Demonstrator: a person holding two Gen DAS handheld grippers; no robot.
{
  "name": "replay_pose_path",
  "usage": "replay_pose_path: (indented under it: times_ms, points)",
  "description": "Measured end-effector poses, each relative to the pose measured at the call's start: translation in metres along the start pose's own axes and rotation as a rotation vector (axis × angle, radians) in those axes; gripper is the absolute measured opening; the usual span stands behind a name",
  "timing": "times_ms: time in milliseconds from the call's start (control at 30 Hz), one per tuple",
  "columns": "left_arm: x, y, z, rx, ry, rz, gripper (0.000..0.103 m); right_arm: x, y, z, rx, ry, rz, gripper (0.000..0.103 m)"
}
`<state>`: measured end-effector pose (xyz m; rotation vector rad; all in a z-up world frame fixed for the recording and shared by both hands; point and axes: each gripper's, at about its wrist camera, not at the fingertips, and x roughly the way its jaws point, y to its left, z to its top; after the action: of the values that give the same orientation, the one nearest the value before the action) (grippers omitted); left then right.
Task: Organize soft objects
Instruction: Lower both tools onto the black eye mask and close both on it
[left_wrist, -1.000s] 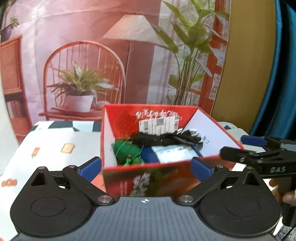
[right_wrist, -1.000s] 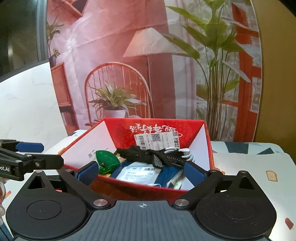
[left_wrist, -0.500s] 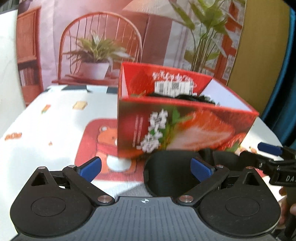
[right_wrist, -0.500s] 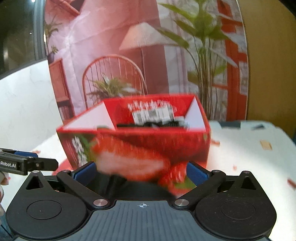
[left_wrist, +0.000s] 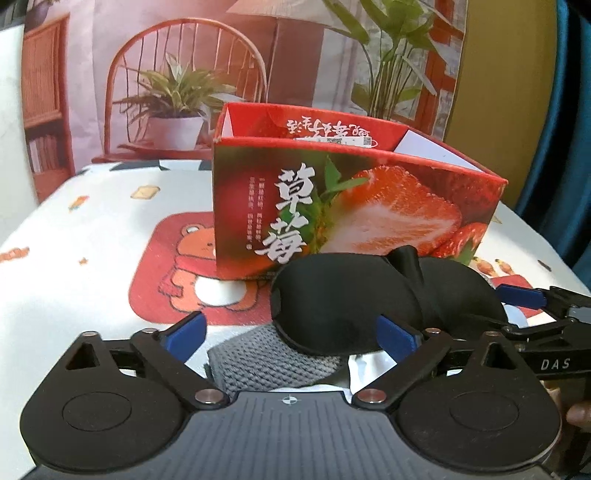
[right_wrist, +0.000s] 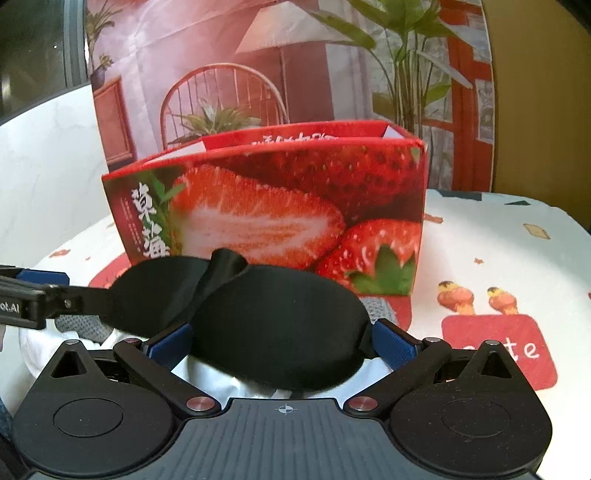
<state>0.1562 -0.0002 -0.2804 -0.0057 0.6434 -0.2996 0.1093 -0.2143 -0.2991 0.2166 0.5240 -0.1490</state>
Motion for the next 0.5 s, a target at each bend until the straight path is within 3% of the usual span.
replay_pose_path:
  times_ms: [333, 500]
  points:
    - [0.003, 0.008, -0.001, -0.05, -0.007, -0.076, 0.072, 0.004, -0.015, -0.001, 0.091, 0.026, 0.012, 0.103]
    - [0.009, 0.02, 0.01, -0.132, 0.006, -0.141, 0.07, 0.004, -0.017, -0.002, 0.114, 0.033, 0.021, 0.103]
